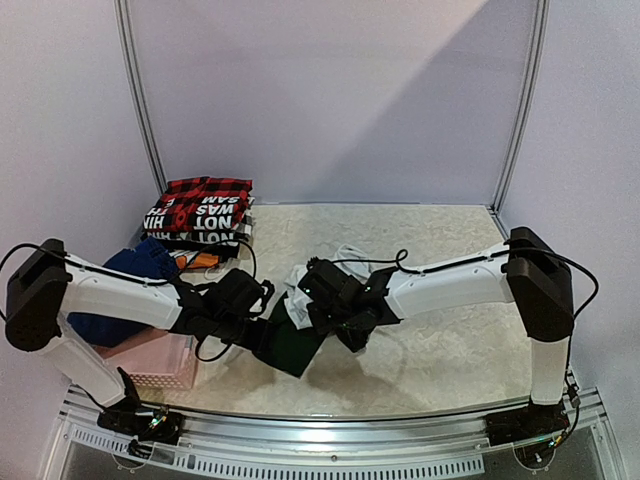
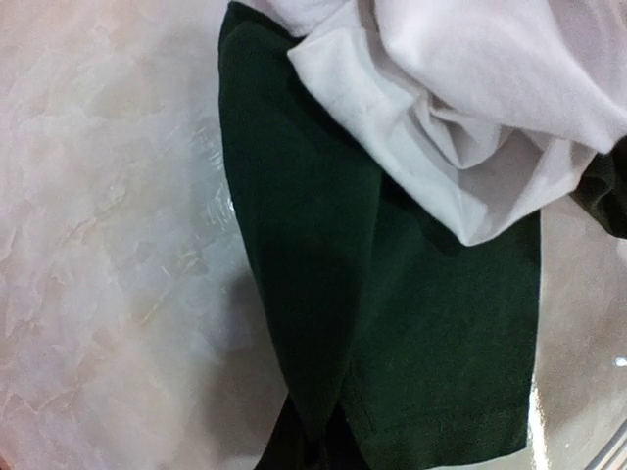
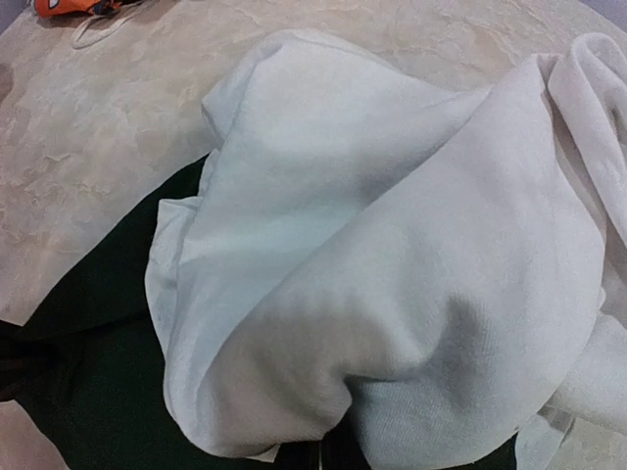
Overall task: Fold and stack the mixed laundry pile
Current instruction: Pick up the crumpled T-shirt from the center of the board.
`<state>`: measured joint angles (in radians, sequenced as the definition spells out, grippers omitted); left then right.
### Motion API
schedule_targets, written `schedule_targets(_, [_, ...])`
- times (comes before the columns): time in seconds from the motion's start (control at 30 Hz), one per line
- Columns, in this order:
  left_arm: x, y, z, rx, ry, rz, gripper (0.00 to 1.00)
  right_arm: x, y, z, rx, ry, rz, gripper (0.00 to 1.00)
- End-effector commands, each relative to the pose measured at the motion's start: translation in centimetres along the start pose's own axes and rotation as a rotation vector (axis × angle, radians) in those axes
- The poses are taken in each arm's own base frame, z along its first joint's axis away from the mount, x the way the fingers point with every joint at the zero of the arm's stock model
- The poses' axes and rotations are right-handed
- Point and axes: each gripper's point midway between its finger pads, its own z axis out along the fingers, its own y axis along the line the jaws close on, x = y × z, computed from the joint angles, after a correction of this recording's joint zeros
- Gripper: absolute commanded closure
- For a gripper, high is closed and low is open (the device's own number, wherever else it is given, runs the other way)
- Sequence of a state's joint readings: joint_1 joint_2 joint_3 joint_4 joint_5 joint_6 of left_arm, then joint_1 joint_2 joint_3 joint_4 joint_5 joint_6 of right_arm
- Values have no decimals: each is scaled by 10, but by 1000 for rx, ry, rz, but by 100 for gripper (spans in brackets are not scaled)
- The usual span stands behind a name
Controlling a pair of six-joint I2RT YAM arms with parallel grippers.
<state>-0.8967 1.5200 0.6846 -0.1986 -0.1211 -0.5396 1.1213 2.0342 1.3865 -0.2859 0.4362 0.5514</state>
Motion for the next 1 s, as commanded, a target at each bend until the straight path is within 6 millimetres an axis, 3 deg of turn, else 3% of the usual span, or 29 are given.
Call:
schedule_targets(0.0, [-5, 0, -12, -2, -42, 9, 100, -6, -5, -2, -15, -22, 25, 100])
schedule_targets(0.2, [-22, 6, -42, -36, -100, 16, 100, -26, -27, -37, -10, -69, 22, 100])
schedule_targets(0.37, [-45, 23, -92, -126, -178, 26, 100, -72, -66, -110, 25, -190, 25, 100])
schedule_targets(0.57, [-82, 43, -176, -214, -346, 3, 100, -111, -127, -213, 78, -355, 72, 100])
schedule_targets(0.8, [-104, 59, -253, -249, -496, -26, 100, -118, -195, -310, 156, -520, 165, 100])
schedule_targets(0.9, [-112, 60, -278, -244, -540, -32, 100, -115, -213, -339, 171, -557, 190, 100])
schedule_targets(0.97, [-120, 58, -293, -226, -572, -35, 100, -110, -217, -347, 155, -559, 196, 100])
